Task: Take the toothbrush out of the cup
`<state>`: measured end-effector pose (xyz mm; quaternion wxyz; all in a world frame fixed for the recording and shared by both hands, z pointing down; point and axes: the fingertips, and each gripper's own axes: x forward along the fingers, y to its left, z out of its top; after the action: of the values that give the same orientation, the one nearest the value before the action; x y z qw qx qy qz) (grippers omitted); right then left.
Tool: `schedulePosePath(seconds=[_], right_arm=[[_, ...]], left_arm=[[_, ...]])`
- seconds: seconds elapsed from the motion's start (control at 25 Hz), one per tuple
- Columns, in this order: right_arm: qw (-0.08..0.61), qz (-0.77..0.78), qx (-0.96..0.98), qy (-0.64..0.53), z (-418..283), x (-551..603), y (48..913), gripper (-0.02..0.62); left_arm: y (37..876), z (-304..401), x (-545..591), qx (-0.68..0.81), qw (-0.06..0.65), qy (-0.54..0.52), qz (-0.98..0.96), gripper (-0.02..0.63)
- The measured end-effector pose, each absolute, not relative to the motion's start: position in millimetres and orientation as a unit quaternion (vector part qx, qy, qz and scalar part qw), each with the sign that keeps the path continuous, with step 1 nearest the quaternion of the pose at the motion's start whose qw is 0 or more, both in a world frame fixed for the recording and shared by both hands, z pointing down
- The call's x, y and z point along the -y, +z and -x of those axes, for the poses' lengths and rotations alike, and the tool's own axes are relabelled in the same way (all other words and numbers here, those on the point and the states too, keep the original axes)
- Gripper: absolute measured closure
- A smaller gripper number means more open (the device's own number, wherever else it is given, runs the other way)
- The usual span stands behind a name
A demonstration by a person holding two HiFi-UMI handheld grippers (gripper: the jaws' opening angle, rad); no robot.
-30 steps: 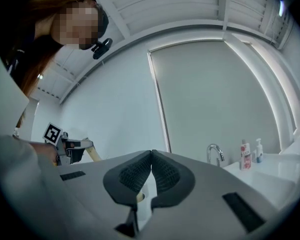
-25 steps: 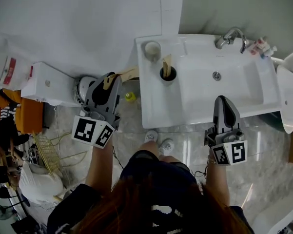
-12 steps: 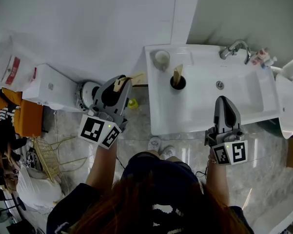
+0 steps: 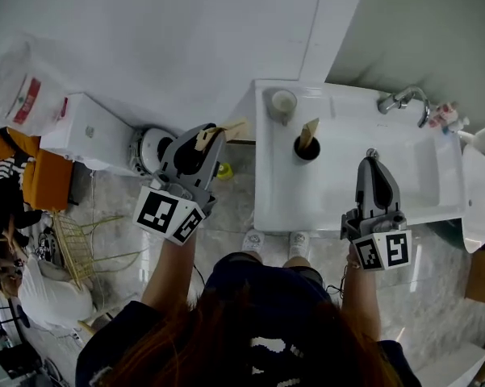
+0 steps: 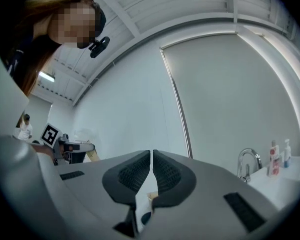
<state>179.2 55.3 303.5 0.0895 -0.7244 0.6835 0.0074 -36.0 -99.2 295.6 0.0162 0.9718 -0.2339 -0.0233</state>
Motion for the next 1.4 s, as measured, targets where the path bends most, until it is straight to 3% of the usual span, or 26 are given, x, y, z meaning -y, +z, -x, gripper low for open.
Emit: schedulePosePath(seconds=[0.12, 0.36, 0.6, 0.8, 1.24, 1.4], right_arm=[[0.093, 0.692, -0.716, -0.007, -188, -46, 311, 0.525], [0.071, 0.607, -0.791, -0.033, -208, -39, 324, 0.507], [0.049, 0.548, -0.833, -0.061, -231, -36, 345, 0.432], [0.044, 0.527, -0.845, -0.083, -234, -31, 357, 0.373], [0.027, 0.521, -0.844, -0.123, -223, -7, 388, 0.329], [0.031, 0.525, -0.839, -0.141, -224, 11, 400, 0.282]], left_arm=[[296, 30, 96, 0.266, 0.013, -0.021, -0.964, 0.532], [296, 18, 78, 0.359, -0.008, -0.014, -0.933, 0.532], [303, 18, 52, 0.435, 0.010, -0.030, -0.900, 0.532], [312, 17, 33, 0.451, 0.022, -0.021, -0.892, 0.532], [325, 16, 45, 0.442, 0.054, -0.021, -0.895, 0.532], [333, 10, 52, 0.437, 0.057, -0.013, -0.898, 0.532]])
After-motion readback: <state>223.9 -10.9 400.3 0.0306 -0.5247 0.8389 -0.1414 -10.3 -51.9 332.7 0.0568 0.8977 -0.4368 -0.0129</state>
